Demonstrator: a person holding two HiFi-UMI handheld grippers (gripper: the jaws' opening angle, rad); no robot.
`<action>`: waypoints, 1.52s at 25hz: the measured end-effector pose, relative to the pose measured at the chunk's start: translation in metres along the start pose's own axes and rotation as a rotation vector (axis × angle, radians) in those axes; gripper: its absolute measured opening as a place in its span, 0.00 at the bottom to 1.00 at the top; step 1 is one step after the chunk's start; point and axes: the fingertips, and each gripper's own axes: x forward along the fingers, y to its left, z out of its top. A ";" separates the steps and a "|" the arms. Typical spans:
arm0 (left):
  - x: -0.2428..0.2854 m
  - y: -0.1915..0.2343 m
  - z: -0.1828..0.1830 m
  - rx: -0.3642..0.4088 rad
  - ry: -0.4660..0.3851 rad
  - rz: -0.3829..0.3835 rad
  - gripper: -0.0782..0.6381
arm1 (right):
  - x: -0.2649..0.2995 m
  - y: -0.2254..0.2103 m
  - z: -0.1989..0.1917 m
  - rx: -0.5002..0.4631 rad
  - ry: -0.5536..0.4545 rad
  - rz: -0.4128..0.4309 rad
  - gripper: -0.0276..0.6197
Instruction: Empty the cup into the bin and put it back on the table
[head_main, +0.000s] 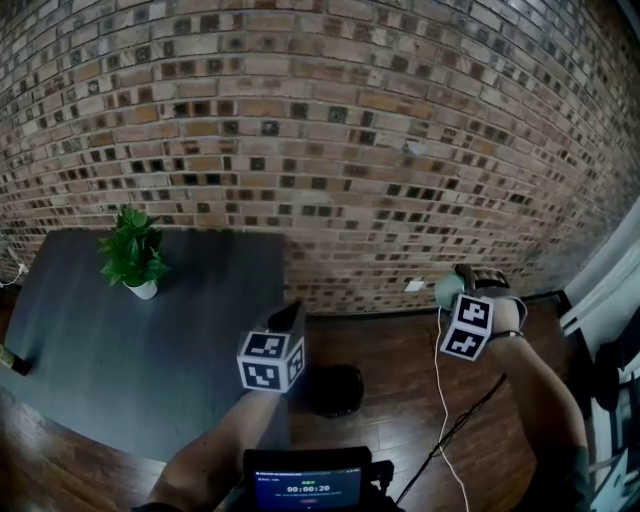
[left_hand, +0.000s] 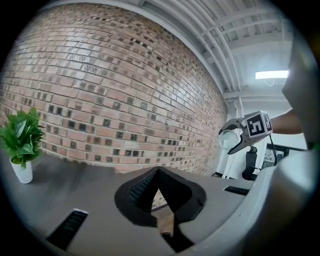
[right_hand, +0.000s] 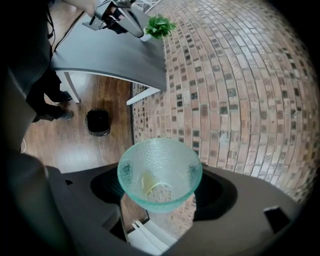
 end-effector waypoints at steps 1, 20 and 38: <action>0.000 0.000 -0.001 0.000 0.004 -0.002 0.11 | -0.001 0.000 -0.001 -0.009 0.005 -0.001 0.65; -0.008 0.010 -0.012 0.016 0.025 0.016 0.11 | -0.004 -0.012 0.010 -0.124 0.023 -0.025 0.65; -0.007 0.009 -0.011 0.027 0.017 0.011 0.11 | -0.002 -0.020 0.006 -0.223 0.079 -0.022 0.65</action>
